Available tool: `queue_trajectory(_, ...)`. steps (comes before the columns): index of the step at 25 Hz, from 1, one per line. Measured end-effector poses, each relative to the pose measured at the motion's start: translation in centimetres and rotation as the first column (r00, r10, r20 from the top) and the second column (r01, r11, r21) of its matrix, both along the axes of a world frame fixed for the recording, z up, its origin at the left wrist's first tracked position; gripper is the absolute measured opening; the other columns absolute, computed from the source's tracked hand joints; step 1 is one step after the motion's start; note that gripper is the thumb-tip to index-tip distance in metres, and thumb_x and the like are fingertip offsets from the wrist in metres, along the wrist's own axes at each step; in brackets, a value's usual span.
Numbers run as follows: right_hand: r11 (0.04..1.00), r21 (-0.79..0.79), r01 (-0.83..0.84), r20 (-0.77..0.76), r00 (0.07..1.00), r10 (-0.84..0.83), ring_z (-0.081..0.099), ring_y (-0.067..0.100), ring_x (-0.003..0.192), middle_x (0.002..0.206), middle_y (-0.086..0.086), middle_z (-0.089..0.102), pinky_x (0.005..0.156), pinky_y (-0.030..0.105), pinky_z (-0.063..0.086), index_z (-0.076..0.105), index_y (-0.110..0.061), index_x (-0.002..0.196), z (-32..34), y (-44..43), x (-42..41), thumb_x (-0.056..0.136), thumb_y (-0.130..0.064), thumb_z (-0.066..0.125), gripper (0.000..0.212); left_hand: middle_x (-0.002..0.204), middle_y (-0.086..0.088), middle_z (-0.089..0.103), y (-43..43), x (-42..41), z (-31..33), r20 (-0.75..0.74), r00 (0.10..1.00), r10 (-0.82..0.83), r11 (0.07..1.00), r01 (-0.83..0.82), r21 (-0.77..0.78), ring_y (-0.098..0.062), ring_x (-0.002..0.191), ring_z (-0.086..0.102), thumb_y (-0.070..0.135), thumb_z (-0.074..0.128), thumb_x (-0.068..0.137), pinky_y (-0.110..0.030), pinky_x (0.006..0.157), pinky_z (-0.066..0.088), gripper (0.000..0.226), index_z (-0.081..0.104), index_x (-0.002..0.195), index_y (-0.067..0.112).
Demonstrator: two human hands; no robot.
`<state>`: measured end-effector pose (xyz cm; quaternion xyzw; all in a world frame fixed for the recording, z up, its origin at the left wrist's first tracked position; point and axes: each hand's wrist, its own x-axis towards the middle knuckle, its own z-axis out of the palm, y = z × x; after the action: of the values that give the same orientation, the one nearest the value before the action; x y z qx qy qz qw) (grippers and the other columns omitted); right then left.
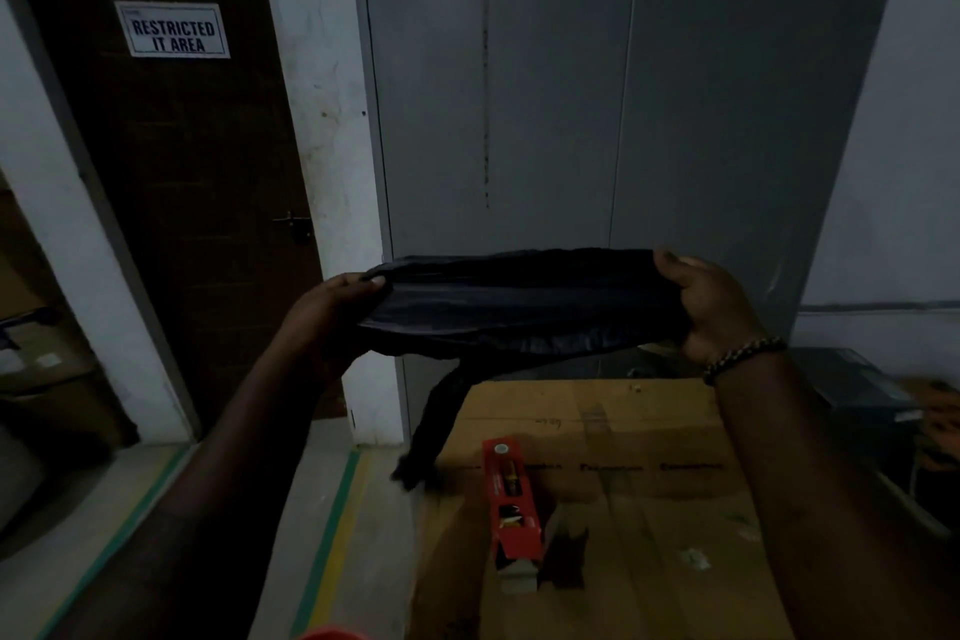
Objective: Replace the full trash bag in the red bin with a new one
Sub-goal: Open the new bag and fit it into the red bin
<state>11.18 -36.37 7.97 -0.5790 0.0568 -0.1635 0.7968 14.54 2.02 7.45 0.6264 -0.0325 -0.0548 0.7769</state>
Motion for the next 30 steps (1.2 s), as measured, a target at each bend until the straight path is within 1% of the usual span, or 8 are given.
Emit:
queue_trajectory(4,0.879,0.351,-0.323,0.236,0.939,0.251,0.060,0.035,0.126,0.140,0.018,0.059,0.102,0.050,0.052,0.064,-0.005,0.131,-0.8,1.1,-0.6,0.099,-0.029,0.055,0.041,0.126,-0.014,0.064,-1.3,-0.3,-0.5,-0.085,0.992,-0.096,0.983,0.081,-0.165,-0.034,0.114,0.062,0.047,0.053,0.097,-0.041,0.086,0.055,0.037,0.064,0.122,0.021)
queue_trajectory(8,0.806,0.359,-0.470,0.269,0.879,0.393,0.052,0.037,0.134,0.146,0.020,0.054,0.110,0.053,0.043,0.044,0.000,0.145,-3.0,3.8,-0.4,0.100,-0.001,0.040,0.046,0.137,-0.007,0.062,-2.5,-0.1,-2.1,0.012,0.957,-0.291,0.919,0.283,-0.276,-0.027,0.127,0.058,0.050,0.047,0.099,-0.042,0.100,0.049,0.050,0.054,0.141,0.025)
queue_trajectory(12,0.939,0.075,-0.335,-0.091,0.936,0.341,0.066,0.040,0.113,0.133,0.024,0.063,0.098,0.057,0.053,0.055,0.002,0.135,-3.5,5.3,-0.1,0.092,0.005,0.055,0.043,0.133,-0.015,0.063,-3.5,-0.3,-3.0,0.198,0.937,-0.289,0.952,0.302,-0.041,-0.031,0.123,0.062,-0.006,0.055,0.093,-0.041,0.102,0.053,0.047,0.053,0.137,0.009)
queue_trajectory(15,0.947,0.191,-0.257,-0.009,0.965,0.264,0.063,0.038,0.119,0.140,0.021,0.059,0.094,0.055,0.055,0.057,-0.004,0.136,-3.5,4.6,0.3,0.102,-0.024,0.053,0.039,0.118,-0.011,0.072,-3.2,0.0,-2.7,0.149,0.983,-0.106,0.994,0.107,0.001,-0.034,0.119,0.063,0.009,0.057,0.098,-0.040,0.096,0.054,0.026,0.064,0.123,0.010)
queue_trajectory(17,0.901,0.308,-0.306,0.119,0.952,0.283,0.056,0.038,0.129,0.144,0.015,0.057,0.097,0.057,0.052,0.050,-0.012,0.146,-3.4,4.3,0.2,0.101,-0.036,0.054,0.051,0.121,-0.006,0.072,-2.9,0.0,-2.6,0.084,0.987,-0.139,0.988,0.144,-0.056,-0.031,0.120,0.063,0.023,0.061,0.097,-0.044,0.098,0.051,0.030,0.062,0.127,0.021)
queue_trajectory(22,0.935,0.148,-0.321,0.054,0.947,0.317,0.062,0.038,0.119,0.139,0.019,0.060,0.093,0.056,0.054,0.057,-0.011,0.131,-3.8,7.0,0.1,0.100,-0.005,0.052,0.032,0.122,-0.010,0.071,-5.0,-1.2,-3.3,0.131,0.971,-0.198,0.979,0.188,0.082,-0.030,0.113,0.068,0.004,0.066,0.091,-0.048,0.098,0.053,0.038,0.062,0.127,0.015)
queue_trajectory(26,0.967,0.233,-0.107,0.000,0.994,0.110,0.069,0.033,0.106,0.127,0.019,0.067,0.075,0.046,0.061,0.058,-0.003,0.129,-3.2,6.3,0.3,0.103,-0.019,0.053,0.031,0.114,-0.011,0.073,-4.0,-1.0,-3.4,0.076,0.997,0.026,0.997,-0.021,-0.070,-0.029,0.098,0.072,0.012,0.059,0.098,-0.039,0.080,0.058,0.027,0.063,0.125,0.013)
queue_trajectory(30,0.977,0.170,0.131,-0.103,0.988,-0.115,0.070,0.033,0.099,0.121,0.018,0.068,0.072,0.042,0.060,0.067,-0.010,0.104,-2.7,1.6,0.2,0.101,-0.030,0.059,0.022,0.096,-0.010,0.067,-0.9,-0.5,-2.3,0.044,0.971,0.233,0.971,-0.231,-0.056,-0.020,0.072,0.062,0.025,0.059,0.098,-0.030,0.061,0.047,0.018,0.067,0.111,0.016)
